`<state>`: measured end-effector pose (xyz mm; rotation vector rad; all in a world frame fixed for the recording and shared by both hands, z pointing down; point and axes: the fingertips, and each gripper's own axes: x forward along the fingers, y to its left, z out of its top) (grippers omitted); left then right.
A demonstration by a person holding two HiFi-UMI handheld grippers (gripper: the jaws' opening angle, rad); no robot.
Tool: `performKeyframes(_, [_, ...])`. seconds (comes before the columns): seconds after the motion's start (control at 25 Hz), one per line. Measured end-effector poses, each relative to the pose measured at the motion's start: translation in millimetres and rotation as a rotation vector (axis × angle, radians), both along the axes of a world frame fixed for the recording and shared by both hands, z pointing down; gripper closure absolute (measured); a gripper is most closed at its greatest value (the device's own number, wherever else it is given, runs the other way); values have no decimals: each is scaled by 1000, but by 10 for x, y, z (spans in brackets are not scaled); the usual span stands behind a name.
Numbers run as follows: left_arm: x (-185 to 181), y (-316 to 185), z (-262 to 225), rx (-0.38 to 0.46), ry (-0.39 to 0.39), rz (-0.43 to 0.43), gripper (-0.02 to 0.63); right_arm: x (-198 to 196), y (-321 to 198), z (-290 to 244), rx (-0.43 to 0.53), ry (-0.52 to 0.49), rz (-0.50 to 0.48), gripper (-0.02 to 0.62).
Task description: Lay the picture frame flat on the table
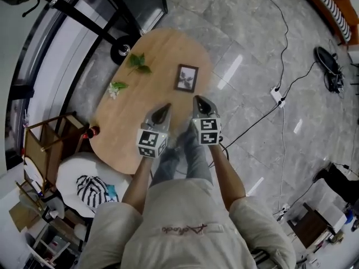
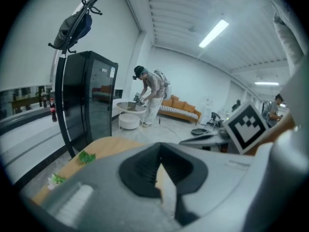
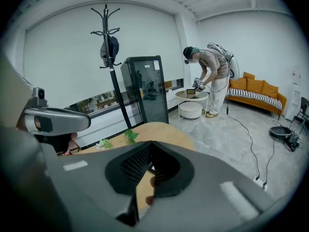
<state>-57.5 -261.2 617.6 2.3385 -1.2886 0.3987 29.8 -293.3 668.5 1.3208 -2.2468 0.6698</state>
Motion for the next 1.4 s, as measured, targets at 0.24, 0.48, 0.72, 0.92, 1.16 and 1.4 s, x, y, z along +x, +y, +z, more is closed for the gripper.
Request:
performKeyframes(0.24, [-17,170,-435,54,3,17,606,0,302,-459,41,-12,34,591])
performKeyframes(0.48, [6,290,-863,109,14,39,605,-39,562,-901,89,-5,35,591])
performKeyframes(0.72, [68,386,-1266,165,19,65,605,-17,665,-1351,148,-12,56,591])
performKeyframes(0.92, [100,457,-1666,220,21,70,606,54,744,-1722,200,-16,74,591])
performKeyframes(1.16, [136,445,-2132,297,14,76,605,119,808,-2162,270,-27,91,591])
performKeyframes(1.4, [248,434,-2441,357,25,91,605,206,854,-2378,314,-35,116,591])
